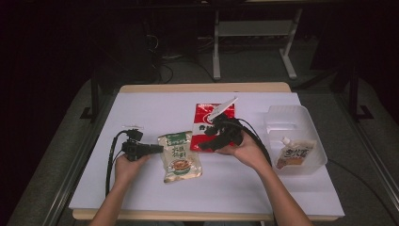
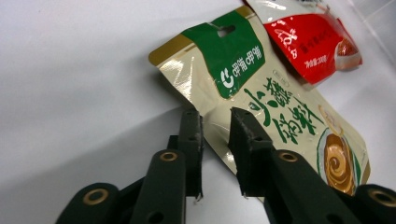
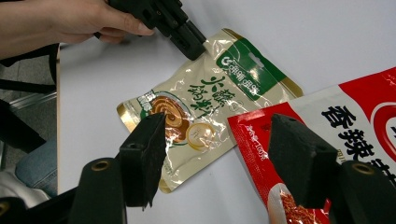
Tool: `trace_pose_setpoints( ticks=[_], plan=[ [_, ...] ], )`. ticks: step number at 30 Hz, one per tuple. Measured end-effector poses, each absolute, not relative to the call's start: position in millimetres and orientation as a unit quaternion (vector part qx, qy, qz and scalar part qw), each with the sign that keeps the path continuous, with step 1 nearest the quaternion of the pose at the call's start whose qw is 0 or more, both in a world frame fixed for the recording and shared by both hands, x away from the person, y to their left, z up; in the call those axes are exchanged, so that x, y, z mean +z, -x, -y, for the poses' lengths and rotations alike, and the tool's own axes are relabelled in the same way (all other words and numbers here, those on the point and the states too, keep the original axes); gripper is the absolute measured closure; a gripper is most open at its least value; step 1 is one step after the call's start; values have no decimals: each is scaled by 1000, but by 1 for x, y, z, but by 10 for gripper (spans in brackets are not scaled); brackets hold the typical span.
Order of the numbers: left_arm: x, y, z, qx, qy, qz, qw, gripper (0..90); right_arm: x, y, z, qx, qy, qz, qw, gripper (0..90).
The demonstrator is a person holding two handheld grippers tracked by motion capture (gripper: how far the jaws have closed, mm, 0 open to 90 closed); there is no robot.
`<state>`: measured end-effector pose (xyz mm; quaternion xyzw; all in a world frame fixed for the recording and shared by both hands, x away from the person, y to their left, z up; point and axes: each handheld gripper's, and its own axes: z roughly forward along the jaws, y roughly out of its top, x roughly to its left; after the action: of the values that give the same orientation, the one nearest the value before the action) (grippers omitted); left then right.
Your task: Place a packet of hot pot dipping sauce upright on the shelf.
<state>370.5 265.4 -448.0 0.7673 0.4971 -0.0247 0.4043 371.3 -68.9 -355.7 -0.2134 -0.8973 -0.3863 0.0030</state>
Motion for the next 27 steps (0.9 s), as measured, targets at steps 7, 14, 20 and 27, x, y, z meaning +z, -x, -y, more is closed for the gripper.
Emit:
trace_pose_setpoints(
  ticks=[7, 14, 20, 27],
  plan=[
    [-447, -372, -265, -14, -769, -487, 413, 878, -359, -374, 68, -383, 219, 897, 10, 367],
    [-452, -380, -267, -55, -749, -501, 430, 687, -361, -376, 67, -381, 218, 898, 12, 368],
    [-451, -385, -261, -45, -749, -508, 422, 675, -363, -377, 66, -376, 217, 901, 14, 373],
    [-450, -385, -262, -38, -750, -494, 439, 888, -365, -379, 67, -377, 219, 900, 16, 376]
  ],
)
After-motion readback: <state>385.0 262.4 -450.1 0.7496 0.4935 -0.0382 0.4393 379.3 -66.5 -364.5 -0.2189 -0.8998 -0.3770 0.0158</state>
